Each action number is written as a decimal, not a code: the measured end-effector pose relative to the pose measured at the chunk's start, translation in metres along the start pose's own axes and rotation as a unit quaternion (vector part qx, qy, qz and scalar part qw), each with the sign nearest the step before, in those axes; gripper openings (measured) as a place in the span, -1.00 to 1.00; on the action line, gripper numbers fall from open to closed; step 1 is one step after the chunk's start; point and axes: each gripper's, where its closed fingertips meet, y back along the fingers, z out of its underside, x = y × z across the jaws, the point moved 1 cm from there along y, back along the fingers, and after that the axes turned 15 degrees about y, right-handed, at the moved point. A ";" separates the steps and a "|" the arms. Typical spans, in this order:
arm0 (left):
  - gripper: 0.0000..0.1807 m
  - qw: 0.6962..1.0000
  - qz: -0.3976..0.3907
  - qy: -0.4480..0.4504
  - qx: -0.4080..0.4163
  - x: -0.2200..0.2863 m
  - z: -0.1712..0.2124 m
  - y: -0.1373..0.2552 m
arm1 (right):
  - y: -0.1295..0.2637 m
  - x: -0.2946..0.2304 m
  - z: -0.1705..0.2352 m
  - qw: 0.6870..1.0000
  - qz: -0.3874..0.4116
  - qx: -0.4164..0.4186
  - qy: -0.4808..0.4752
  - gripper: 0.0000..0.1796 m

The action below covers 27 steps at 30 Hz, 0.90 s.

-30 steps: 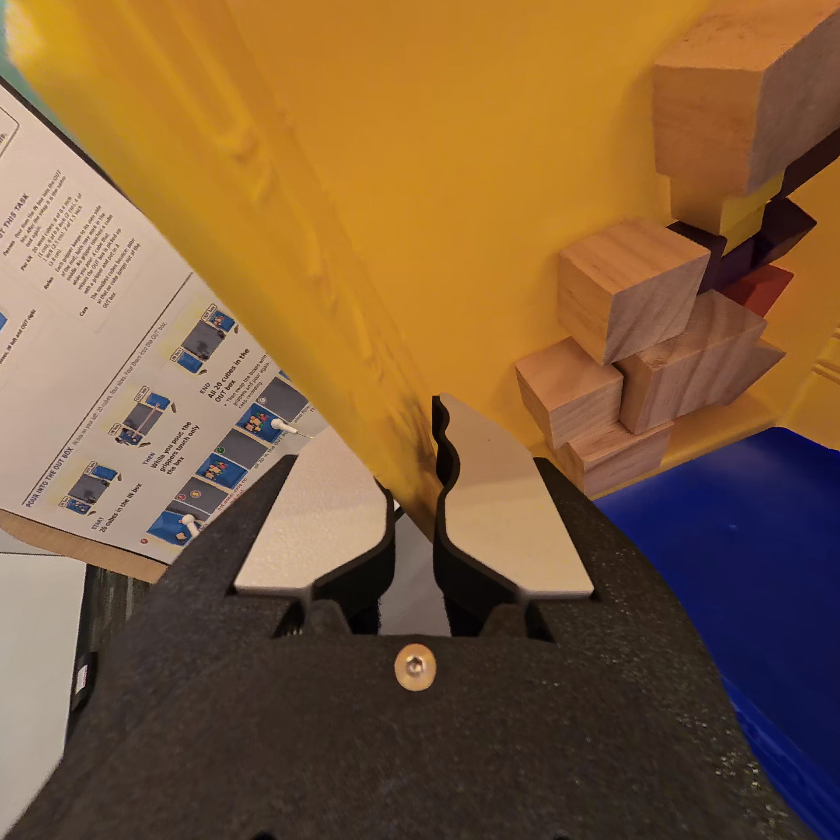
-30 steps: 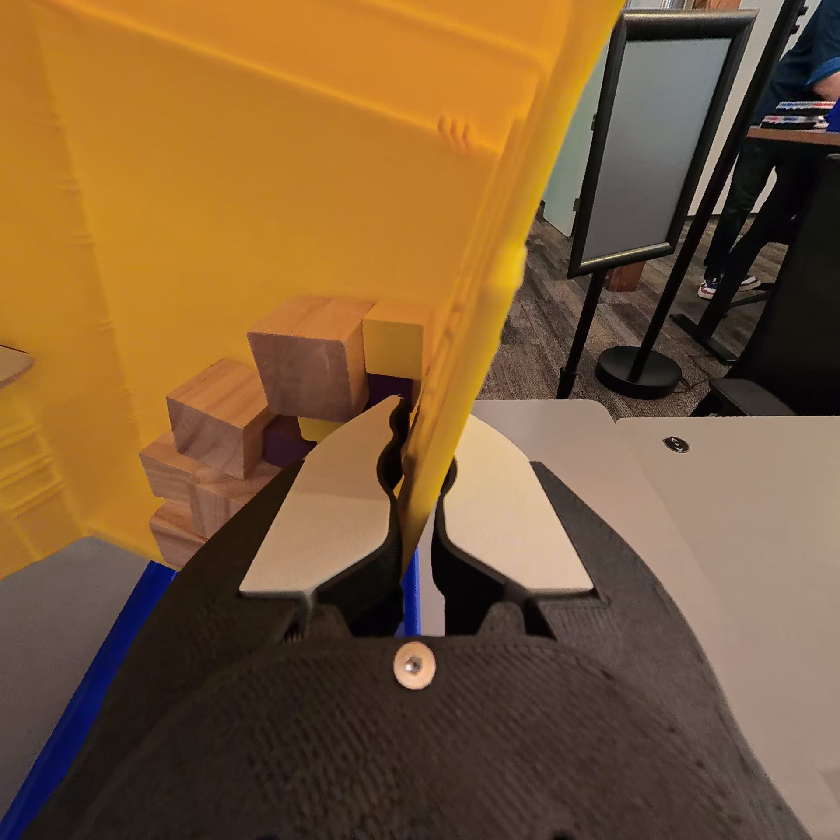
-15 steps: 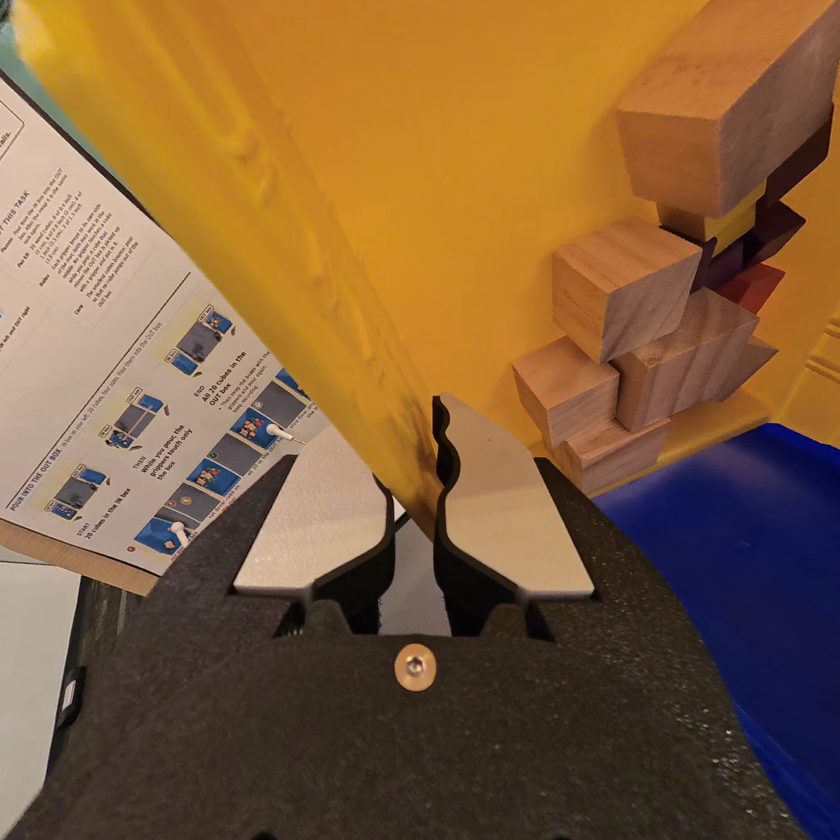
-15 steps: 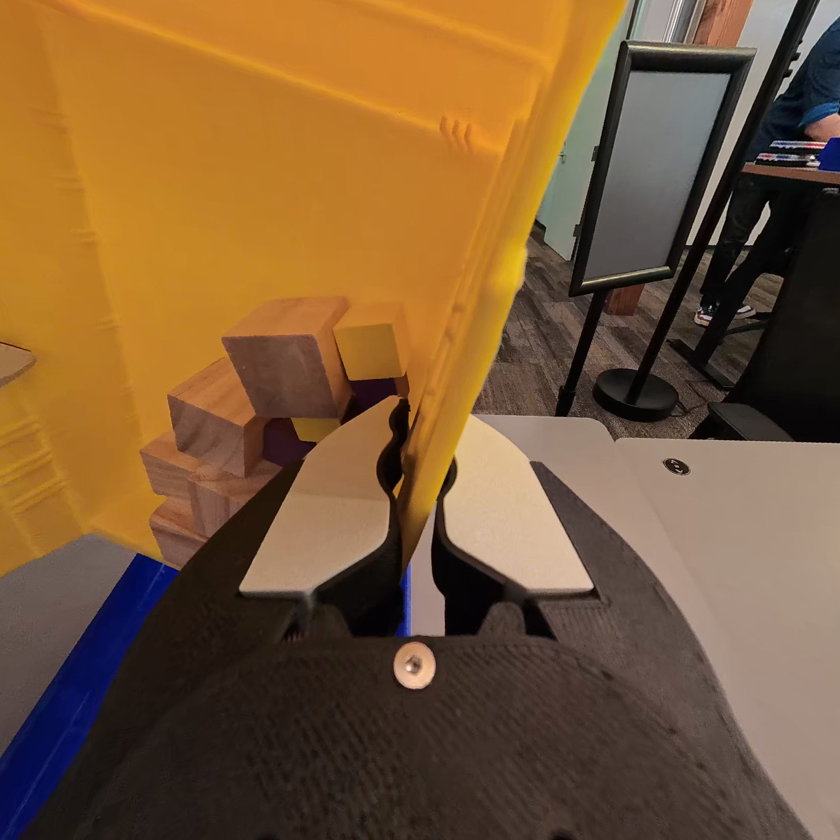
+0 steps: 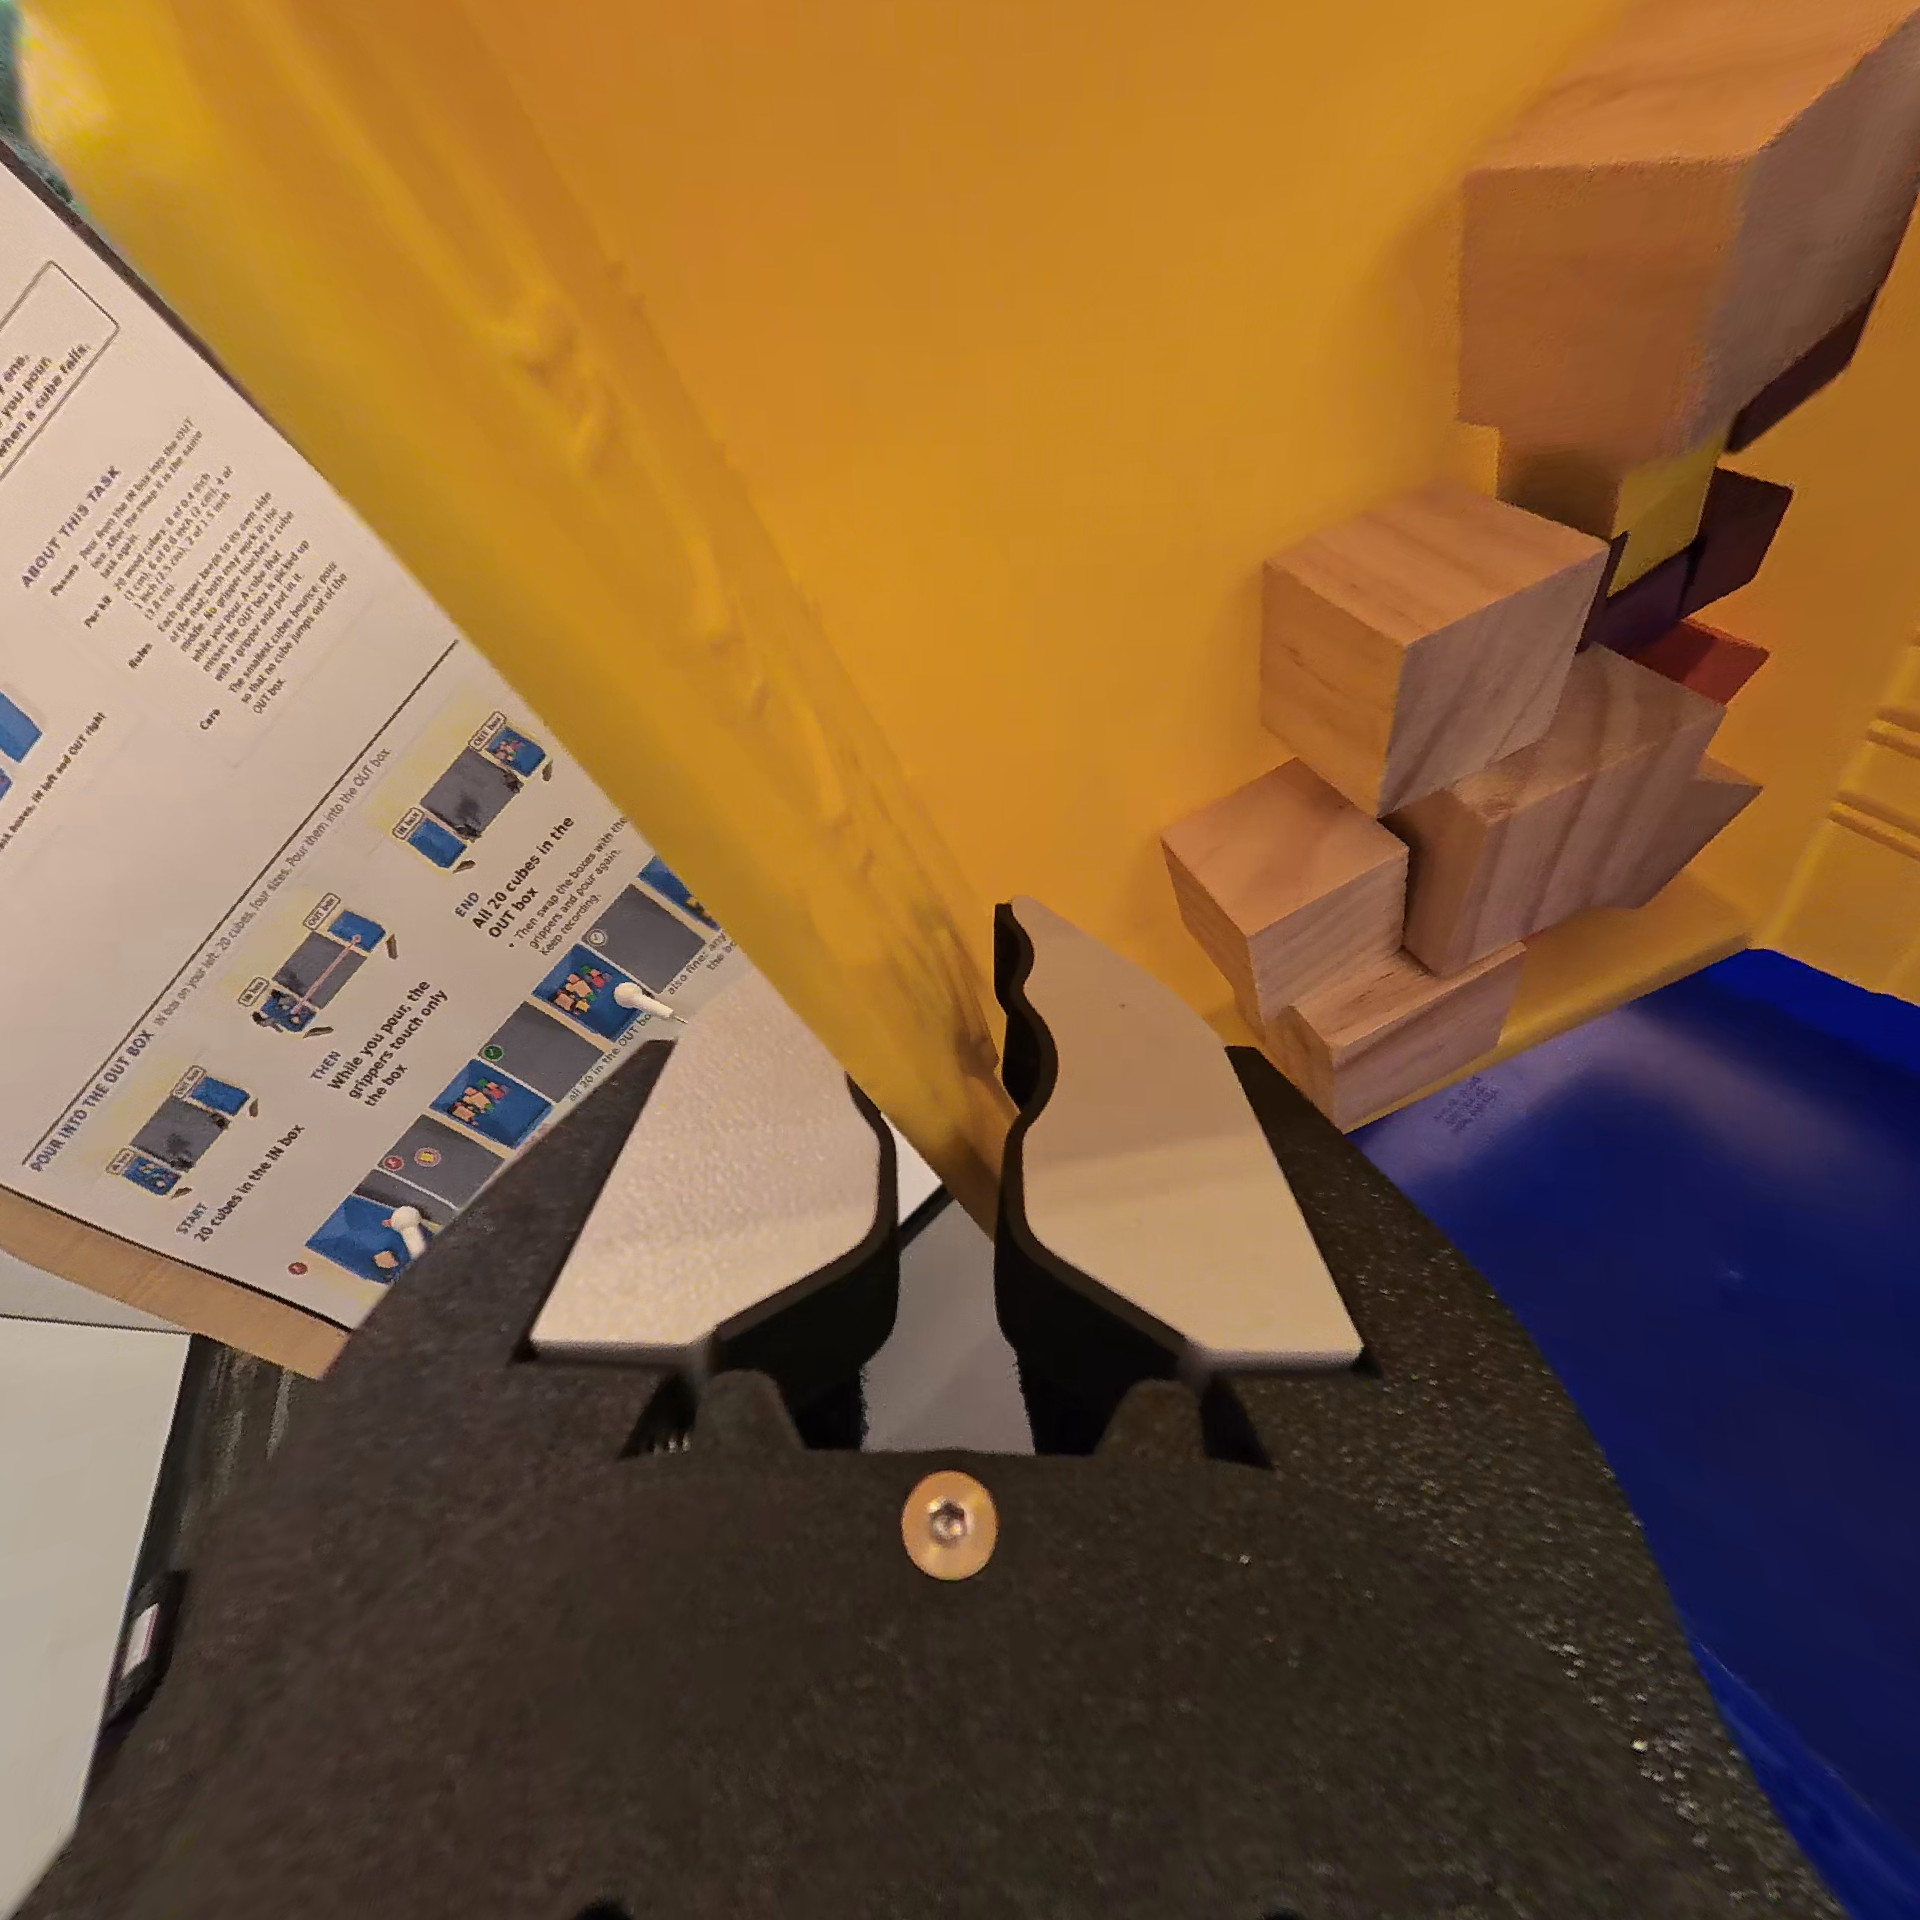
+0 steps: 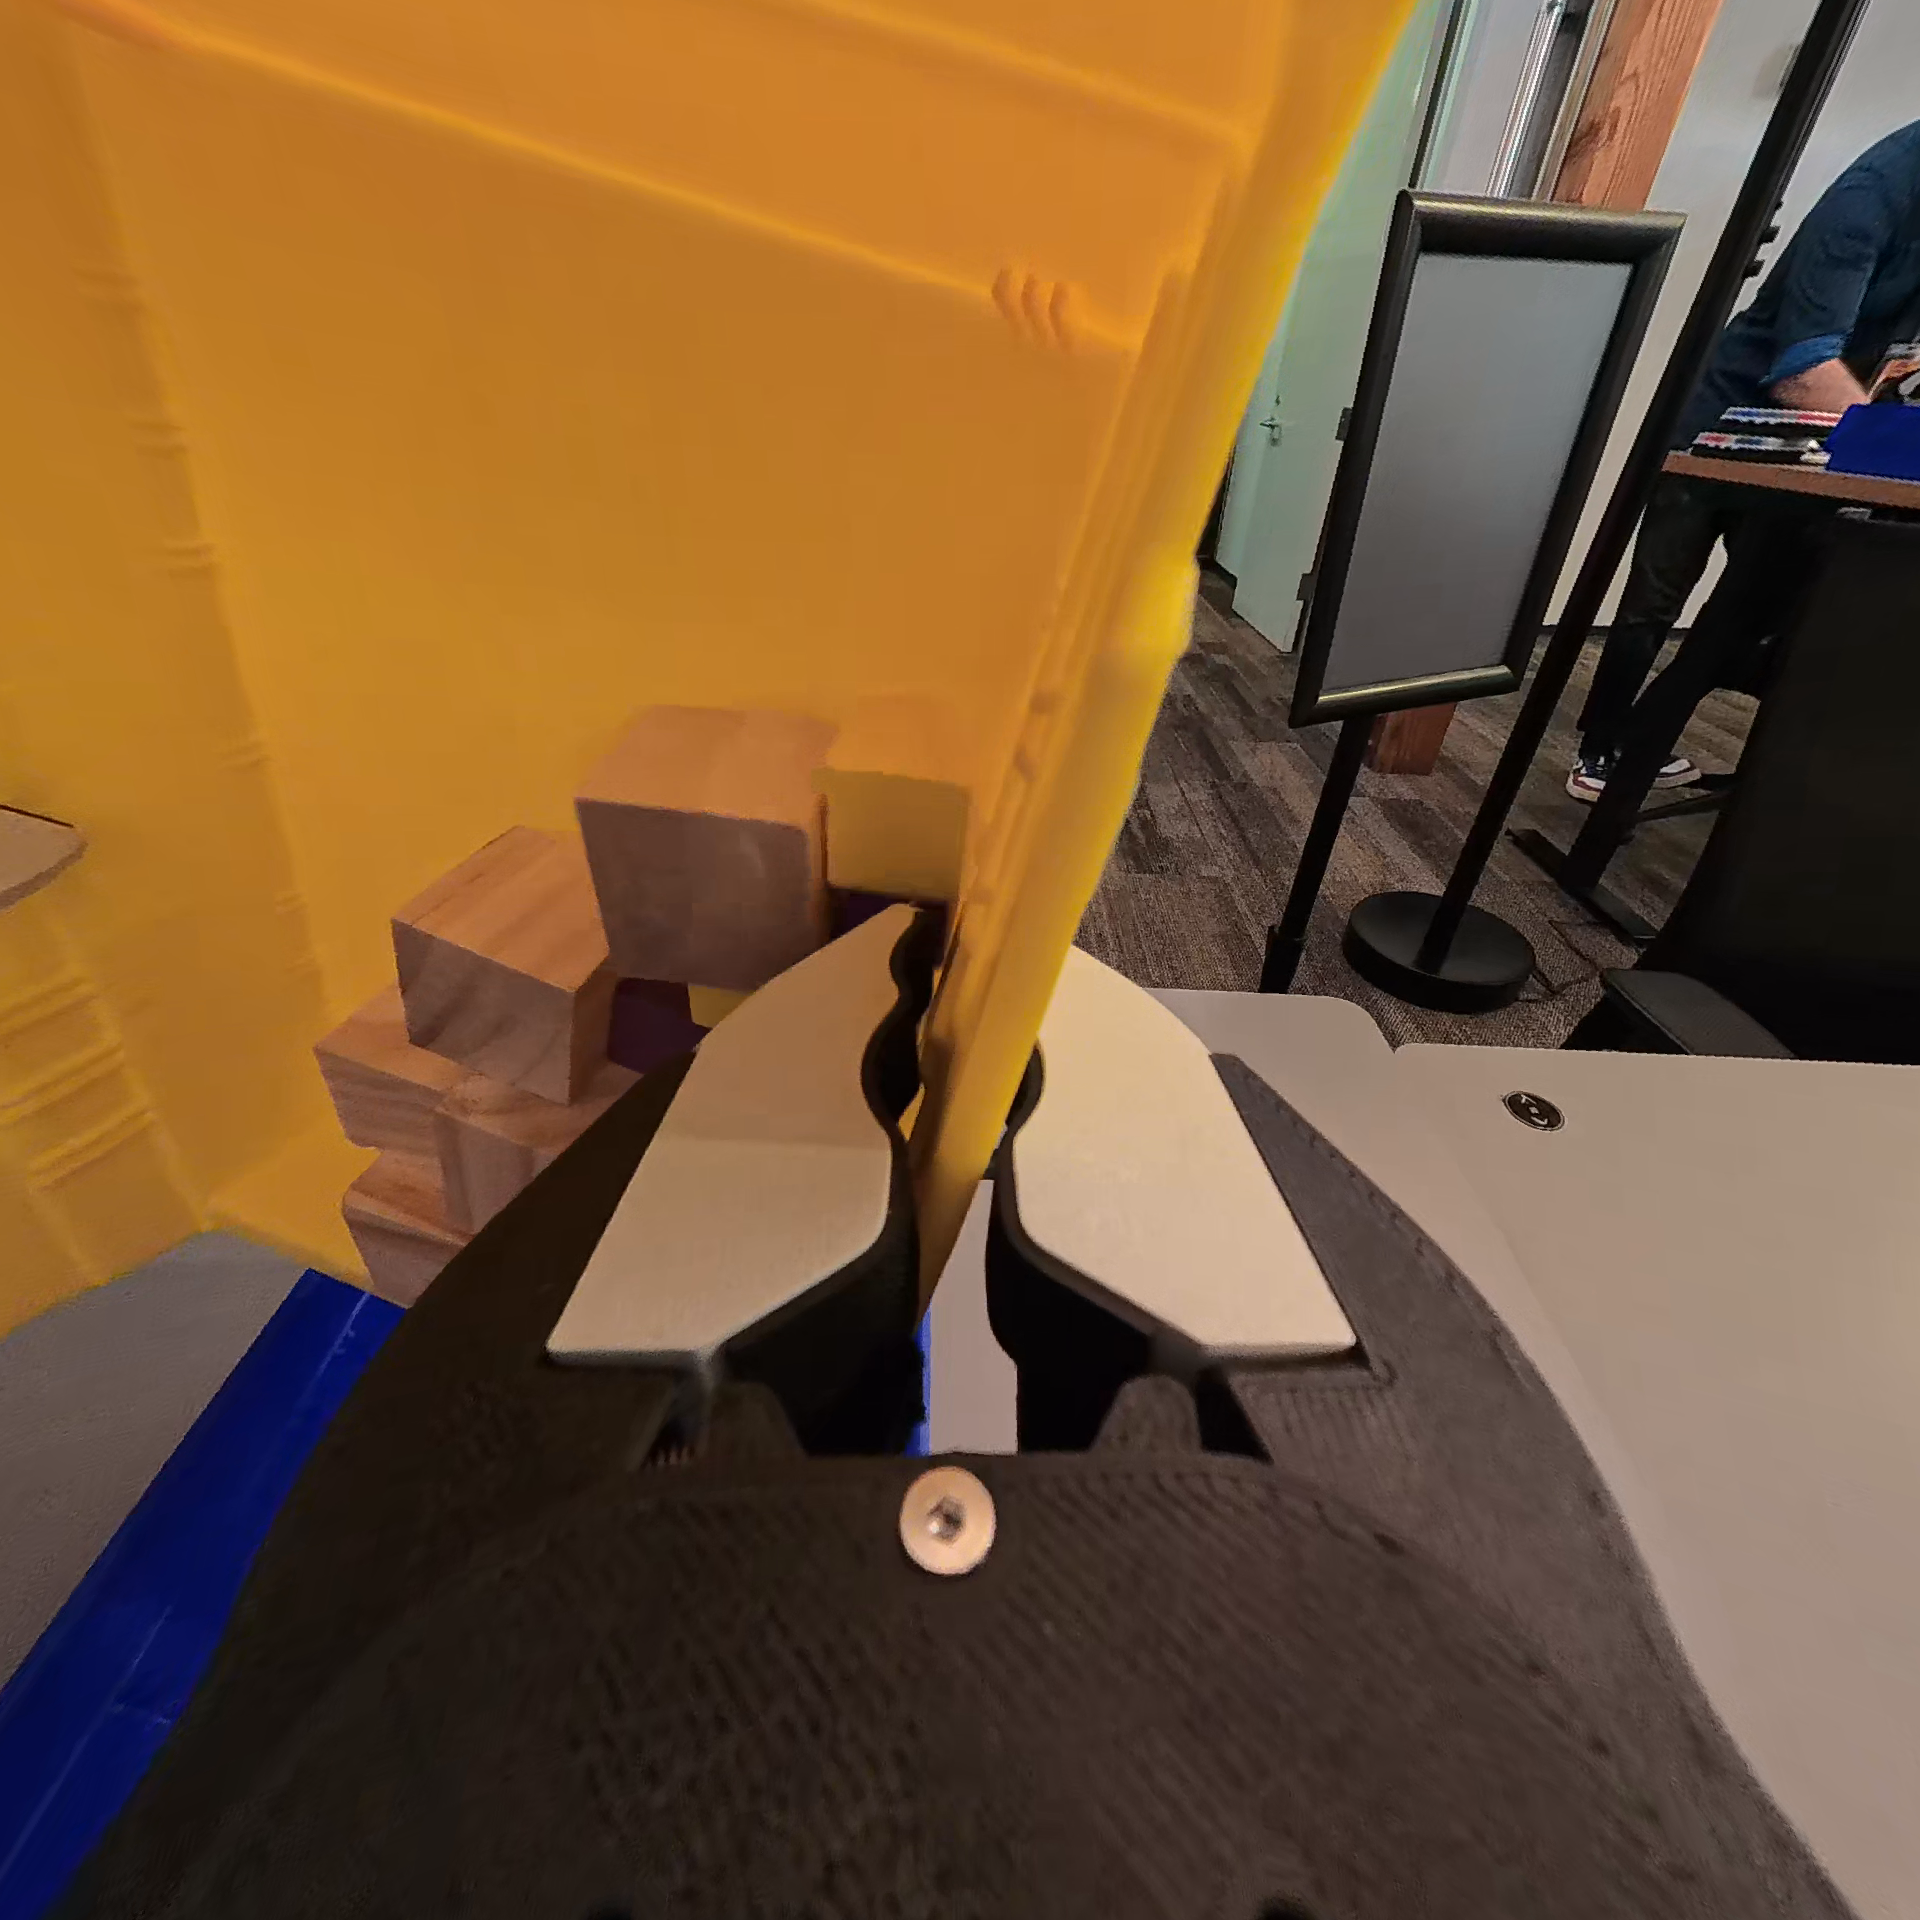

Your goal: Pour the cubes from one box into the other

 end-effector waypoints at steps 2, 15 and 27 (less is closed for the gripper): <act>-0.83 1.000 -0.002 -0.001 0.001 0.000 0.001 0.000 | 0.000 0.000 0.000 1.000 0.000 0.001 0.002 -0.92; -0.83 1.000 -0.005 -0.003 0.028 0.000 -0.002 0.002 | 0.003 0.002 -0.006 1.000 0.011 0.025 0.013 -0.92; -0.82 1.000 0.001 0.002 0.023 0.001 0.004 -0.002 | 0.000 -0.001 -0.002 1.000 0.008 0.016 0.016 -0.92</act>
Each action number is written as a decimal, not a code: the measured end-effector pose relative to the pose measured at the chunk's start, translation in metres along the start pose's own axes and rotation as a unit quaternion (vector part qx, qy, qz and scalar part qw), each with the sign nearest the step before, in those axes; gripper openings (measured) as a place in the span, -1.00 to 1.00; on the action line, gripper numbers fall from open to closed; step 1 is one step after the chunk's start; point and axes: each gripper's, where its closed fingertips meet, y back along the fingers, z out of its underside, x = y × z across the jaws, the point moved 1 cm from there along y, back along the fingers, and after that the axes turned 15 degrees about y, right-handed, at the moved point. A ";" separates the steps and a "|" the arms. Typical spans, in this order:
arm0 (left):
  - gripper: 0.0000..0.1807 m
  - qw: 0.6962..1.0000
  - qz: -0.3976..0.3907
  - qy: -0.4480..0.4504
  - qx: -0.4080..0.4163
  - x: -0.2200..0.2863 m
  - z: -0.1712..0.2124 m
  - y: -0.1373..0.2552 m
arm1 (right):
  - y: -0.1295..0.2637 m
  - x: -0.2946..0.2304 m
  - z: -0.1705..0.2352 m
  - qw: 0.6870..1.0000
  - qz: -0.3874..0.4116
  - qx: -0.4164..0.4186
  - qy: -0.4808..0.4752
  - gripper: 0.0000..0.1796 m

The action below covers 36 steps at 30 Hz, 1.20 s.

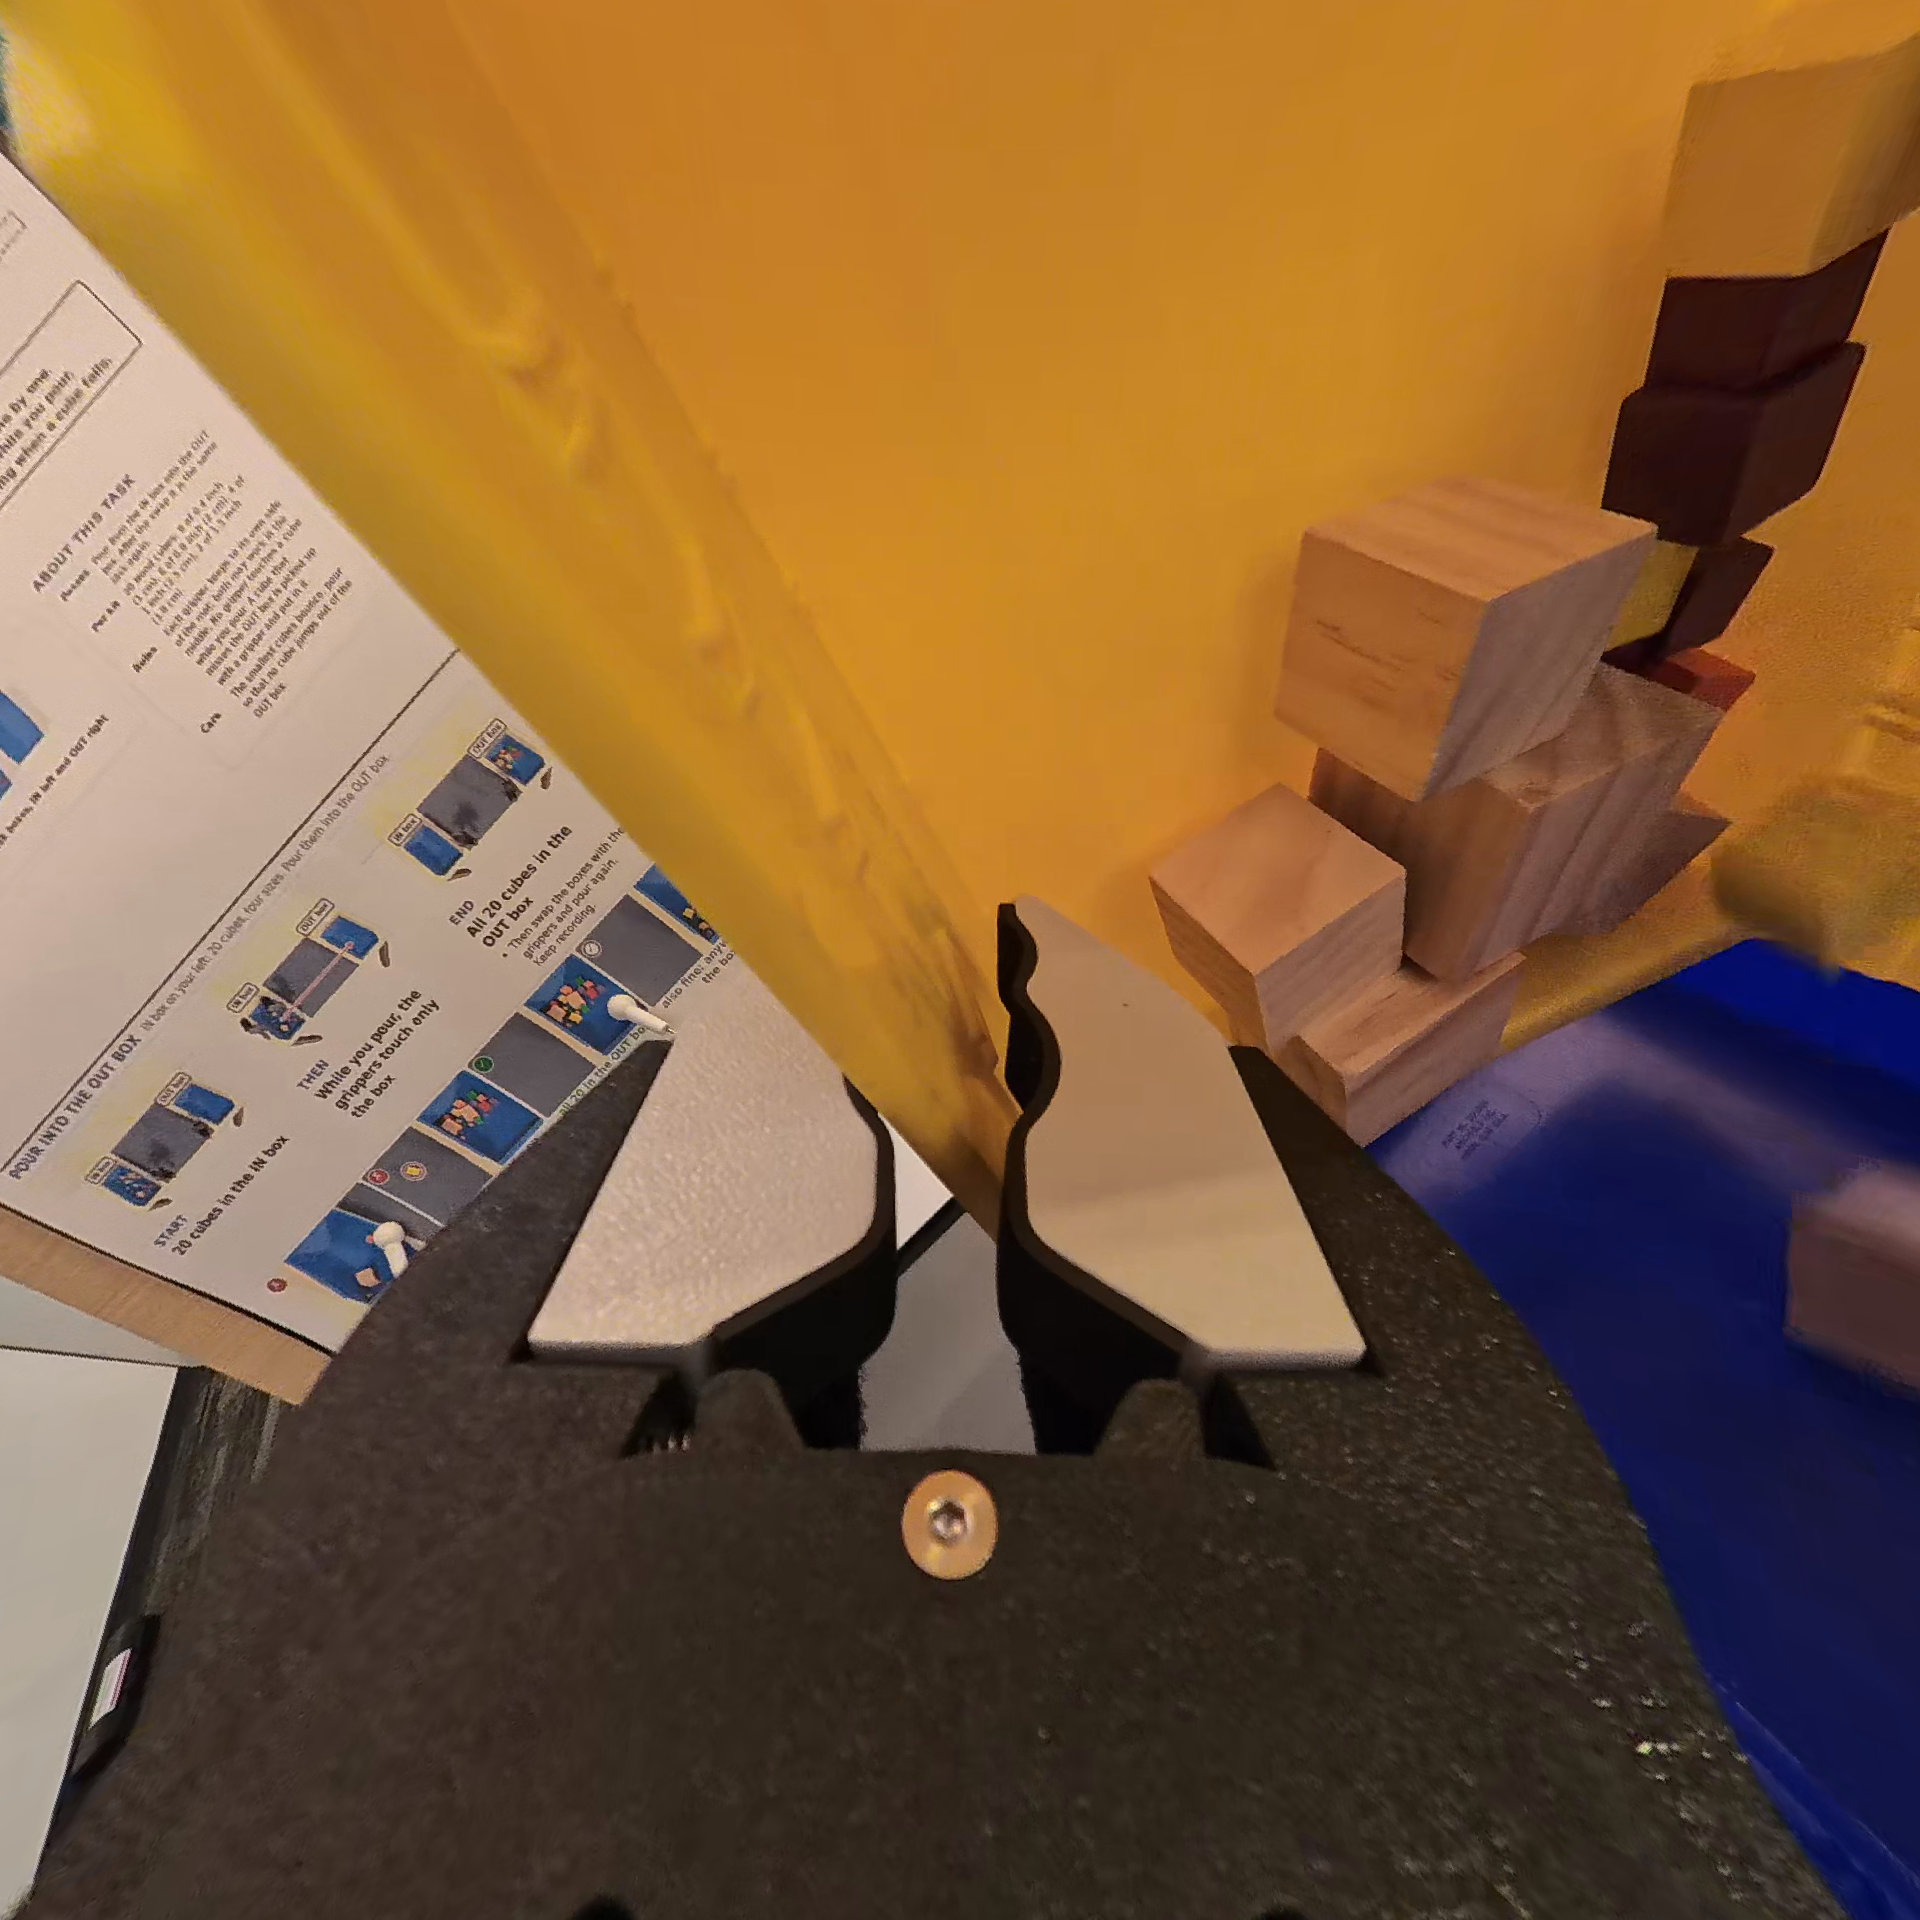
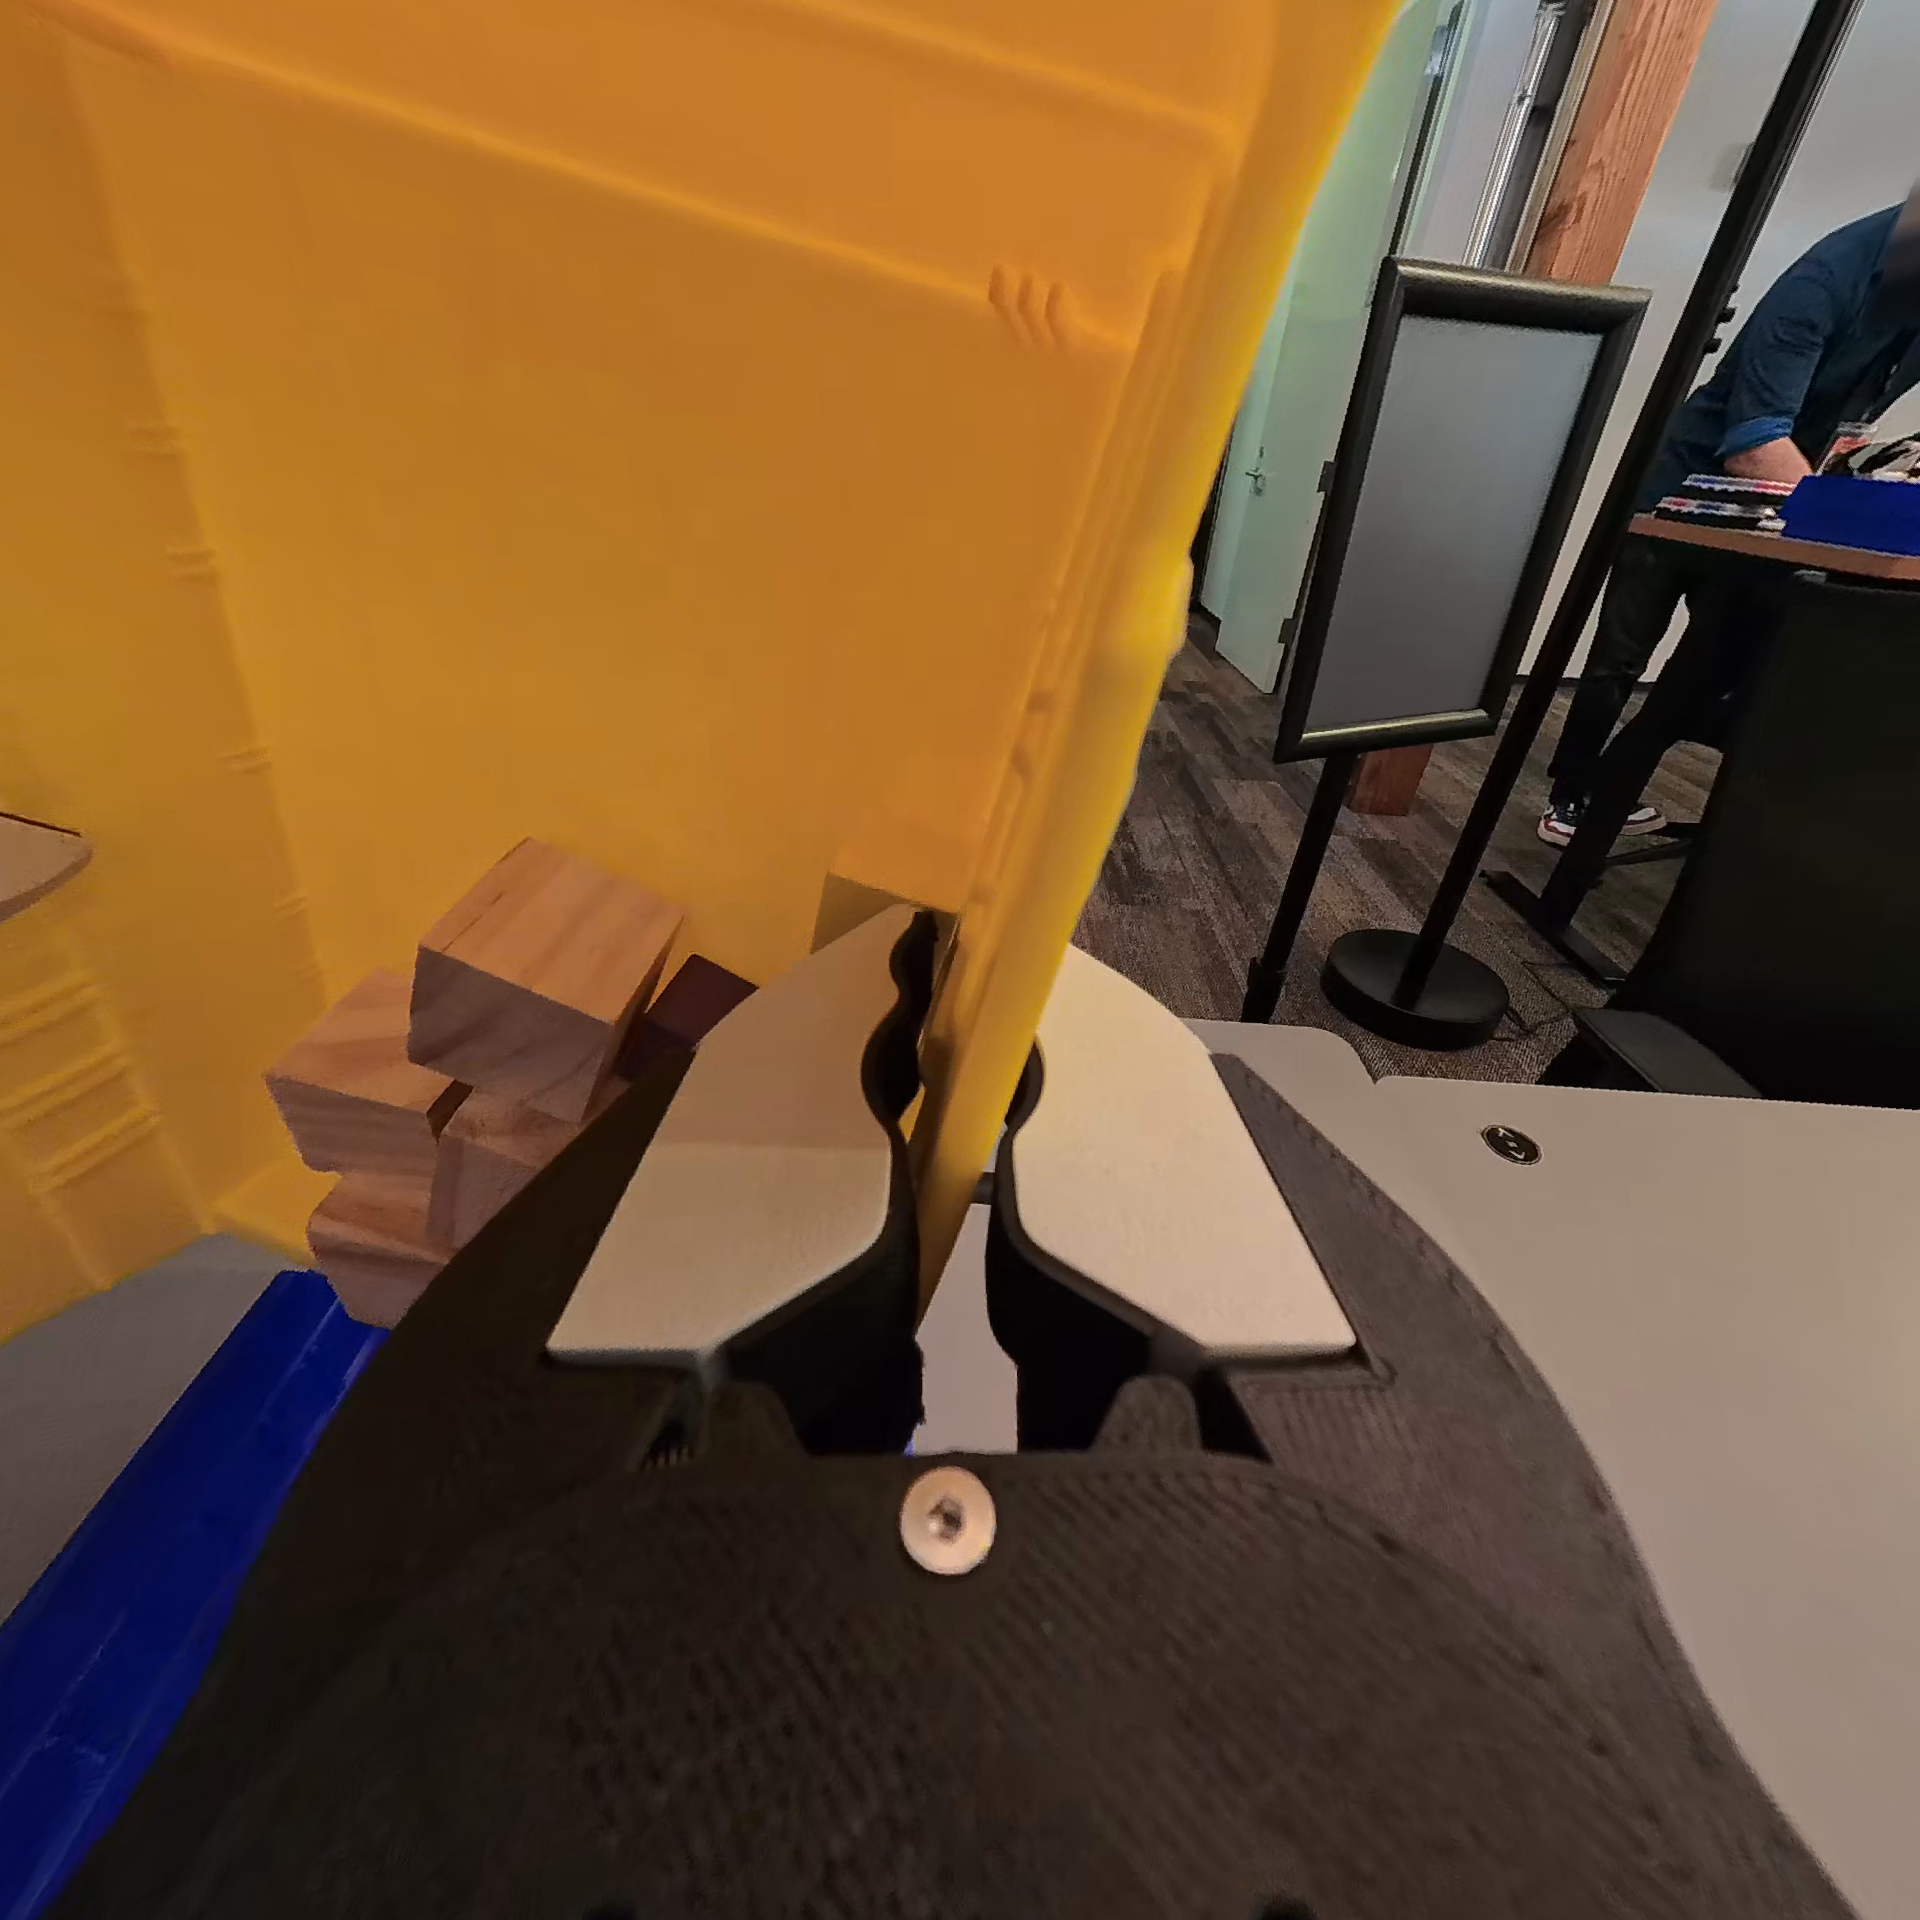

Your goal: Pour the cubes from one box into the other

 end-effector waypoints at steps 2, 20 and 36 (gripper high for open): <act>-0.82 1.000 -0.001 -0.001 0.002 -0.001 0.001 0.000 | 0.000 -0.001 0.000 1.000 -0.001 0.000 0.001 -0.92; -0.81 1.000 -0.004 -0.001 0.026 -0.005 0.000 0.004 | 0.001 -0.004 -0.007 1.000 0.004 0.015 0.015 -0.91; -0.81 0.999 -0.005 -0.003 0.039 -0.005 -0.006 0.008 | 0.004 -0.002 -0.010 1.000 0.007 0.024 0.012 -0.91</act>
